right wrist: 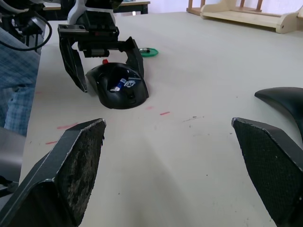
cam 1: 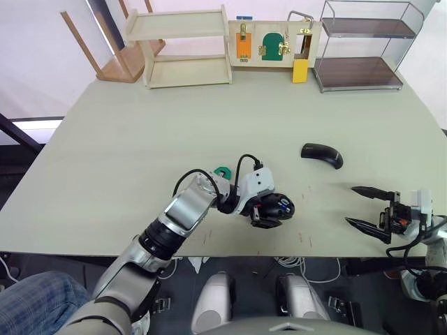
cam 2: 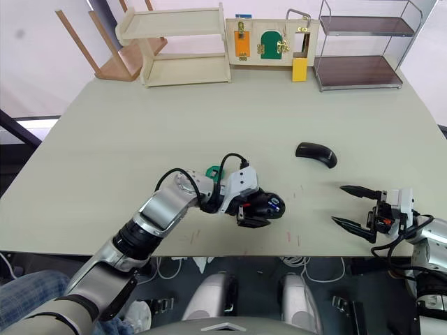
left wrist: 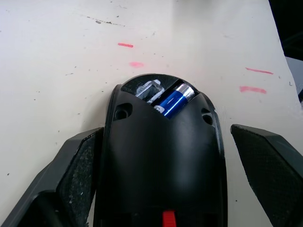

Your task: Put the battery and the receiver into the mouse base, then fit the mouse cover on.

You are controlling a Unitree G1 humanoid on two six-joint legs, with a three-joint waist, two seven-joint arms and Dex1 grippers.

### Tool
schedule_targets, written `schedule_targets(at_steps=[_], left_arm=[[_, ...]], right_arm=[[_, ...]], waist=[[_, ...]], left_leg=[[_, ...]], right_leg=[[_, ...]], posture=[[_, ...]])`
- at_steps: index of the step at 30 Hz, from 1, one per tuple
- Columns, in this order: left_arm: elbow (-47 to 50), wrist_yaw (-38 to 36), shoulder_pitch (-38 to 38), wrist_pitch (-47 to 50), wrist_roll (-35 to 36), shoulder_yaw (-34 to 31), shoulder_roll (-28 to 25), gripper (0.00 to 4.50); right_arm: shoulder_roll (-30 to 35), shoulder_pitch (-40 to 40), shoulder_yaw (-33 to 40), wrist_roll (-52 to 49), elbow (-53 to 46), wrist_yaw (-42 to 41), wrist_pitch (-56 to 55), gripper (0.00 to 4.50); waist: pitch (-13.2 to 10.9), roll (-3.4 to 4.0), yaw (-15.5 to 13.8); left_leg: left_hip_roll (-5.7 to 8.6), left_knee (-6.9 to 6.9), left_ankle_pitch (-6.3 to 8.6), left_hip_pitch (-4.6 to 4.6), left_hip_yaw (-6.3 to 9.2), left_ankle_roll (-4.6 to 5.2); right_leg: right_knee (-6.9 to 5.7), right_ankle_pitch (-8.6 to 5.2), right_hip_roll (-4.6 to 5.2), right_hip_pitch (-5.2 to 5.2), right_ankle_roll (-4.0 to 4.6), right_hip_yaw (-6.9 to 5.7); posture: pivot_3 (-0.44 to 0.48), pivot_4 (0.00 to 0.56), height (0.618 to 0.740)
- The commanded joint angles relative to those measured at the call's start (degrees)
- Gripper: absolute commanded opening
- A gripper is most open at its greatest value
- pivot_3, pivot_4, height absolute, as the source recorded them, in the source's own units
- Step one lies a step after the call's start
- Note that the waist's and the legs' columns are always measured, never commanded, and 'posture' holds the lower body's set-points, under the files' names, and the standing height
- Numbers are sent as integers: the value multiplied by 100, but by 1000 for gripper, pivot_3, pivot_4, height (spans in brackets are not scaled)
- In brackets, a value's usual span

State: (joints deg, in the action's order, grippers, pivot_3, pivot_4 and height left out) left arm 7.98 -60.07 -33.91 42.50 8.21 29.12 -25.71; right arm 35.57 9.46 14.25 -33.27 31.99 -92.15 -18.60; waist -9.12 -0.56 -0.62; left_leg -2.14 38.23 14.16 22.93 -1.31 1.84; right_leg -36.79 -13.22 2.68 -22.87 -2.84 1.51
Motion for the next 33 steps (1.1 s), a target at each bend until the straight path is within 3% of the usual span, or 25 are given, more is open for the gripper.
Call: schedule_targets(at_steps=[1, 7, 14, 20, 26, 33], left_arm=[[750, -69, -96, 240, 304, -289, -119, 4487], [1187, 64, -131, 301, 535, -622, -307, 4487], [1612, 435, 182, 349, 1039, -1523, -322, 4487], [1915, 1512, 891, 3, 1341, -2661, 216, 4487], [2106, 2727, 1680, -412, 910, -3001, 600, 4487], [2158, 3944, 2455, -558, 213, -2883, 847, 4487]], right_arm=[[32, -15, 129, -139, -192, -35, -42, 4500], [-16, 32, 81, -190, -149, -35, -36, 4500], [32, 120, 48, -247, -62, -35, -29, 4500], [96, 116, -10, -286, -34, -35, -35, 4500], [137, 12, -6, -353, -96, -35, -22, 4500], [175, -116, -36, -389, -128, -35, -63, 4500]], waist=[[-13, 4, 1], [-22, 5, 4], [-33, 7, 25], [-38, 1, 85], [-40, -3, 105], [-40, -3, 121]], left_leg=[[0, -1, 0, 1, 0, 0], [0, -1, 0, 1, -2, 0], [0, -1, 0, 1, -1, 0], [-1, -3, 0, 0, 1, 0], [-1, -1, 0, -2, -1, 0], [-1, -1, 0, -5, -4, -1]], right_leg=[[0, 0, 0, -1, 0, 0], [0, 0, -1, -2, -1, 0], [0, 0, -1, -2, -1, 1], [-1, 0, 0, -2, -1, 1], [-3, 1, 2, 1, -1, 3], [-4, 2, 2, 2, -1, 5]], posture=[[0, 150, 740], [0, 150, 740], [0, 150, 740], [0, 150, 740], [0, 150, 740], [0, 150, 740]])
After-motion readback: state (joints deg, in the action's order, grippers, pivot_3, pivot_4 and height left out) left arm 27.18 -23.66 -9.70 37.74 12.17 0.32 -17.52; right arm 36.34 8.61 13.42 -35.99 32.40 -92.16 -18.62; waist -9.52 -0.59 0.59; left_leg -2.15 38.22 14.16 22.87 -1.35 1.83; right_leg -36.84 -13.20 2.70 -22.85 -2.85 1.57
